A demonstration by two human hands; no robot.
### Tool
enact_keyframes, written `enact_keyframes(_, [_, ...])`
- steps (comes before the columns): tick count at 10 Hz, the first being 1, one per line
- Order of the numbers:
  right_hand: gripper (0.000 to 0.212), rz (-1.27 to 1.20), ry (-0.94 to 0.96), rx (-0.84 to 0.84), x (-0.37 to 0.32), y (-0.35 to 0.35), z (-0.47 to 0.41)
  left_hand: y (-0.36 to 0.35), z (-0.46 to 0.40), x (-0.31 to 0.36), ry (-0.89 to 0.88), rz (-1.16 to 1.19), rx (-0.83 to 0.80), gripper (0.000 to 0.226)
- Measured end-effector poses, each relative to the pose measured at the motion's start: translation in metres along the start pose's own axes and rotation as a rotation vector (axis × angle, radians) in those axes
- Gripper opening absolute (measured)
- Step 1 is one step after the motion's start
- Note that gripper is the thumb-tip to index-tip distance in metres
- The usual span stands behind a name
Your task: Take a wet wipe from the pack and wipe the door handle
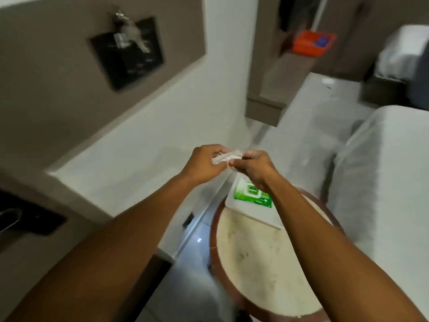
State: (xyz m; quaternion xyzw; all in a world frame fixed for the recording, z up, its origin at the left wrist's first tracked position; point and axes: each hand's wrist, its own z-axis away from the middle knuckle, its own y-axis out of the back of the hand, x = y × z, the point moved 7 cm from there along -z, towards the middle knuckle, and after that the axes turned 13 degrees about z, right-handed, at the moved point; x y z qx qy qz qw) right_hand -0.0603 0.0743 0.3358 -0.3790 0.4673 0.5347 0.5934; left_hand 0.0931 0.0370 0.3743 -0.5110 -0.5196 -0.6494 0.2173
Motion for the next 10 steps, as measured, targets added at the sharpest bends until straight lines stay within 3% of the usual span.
enact_keyframes(1, [0.014, 0.073, -0.121, 0.132, 0.038, 0.051, -0.007, -0.062, -0.030, -0.027, 0.152, 0.136, -0.104, 0.021])
enact_keyframes(2, [0.017, 0.196, -0.345, 0.302, 0.113, 0.114, -0.019, -0.148, -0.058, -0.073, 0.299, 0.131, -0.264, 0.017])
enact_keyframes(3, [0.013, 0.274, -0.466, 0.361, 0.171, 0.134, -0.031, -0.197, -0.067, -0.113, 0.294, 0.006, -0.356, 0.014])
enact_keyframes(4, [0.012, 0.365, -0.554, 0.393, 0.259, 0.137, -0.058, -0.260, -0.075, -0.184, 0.243, -0.142, -0.448, 0.015])
enact_keyframes(5, [0.007, 0.466, -0.542, 0.370, 0.306, 0.132, -0.085, -0.289, -0.081, -0.233, 0.242, -0.204, -0.488, 0.020])
enact_keyframes(6, [0.015, 0.702, -0.496, 0.288, 0.355, 0.124, -0.125, -0.315, -0.091, -0.297, 0.274, -0.279, -0.505, 0.022])
enact_keyframes(8, [0.023, 0.901, -0.520, 0.113, 0.383, 0.110, -0.138, -0.332, -0.091, -0.323, 0.212, -0.454, -0.643, 0.016])
enact_keyframes(9, [0.035, 0.977, -0.470, 0.056, 0.366, 0.103, -0.134, -0.325, -0.090, -0.310, 0.194, -0.502, -0.676, 0.026])
enact_keyframes(10, [0.048, 1.145, -0.362, -0.014, 0.303, 0.086, -0.124, -0.294, -0.084, -0.276, 0.122, -0.636, -0.660, 0.049])
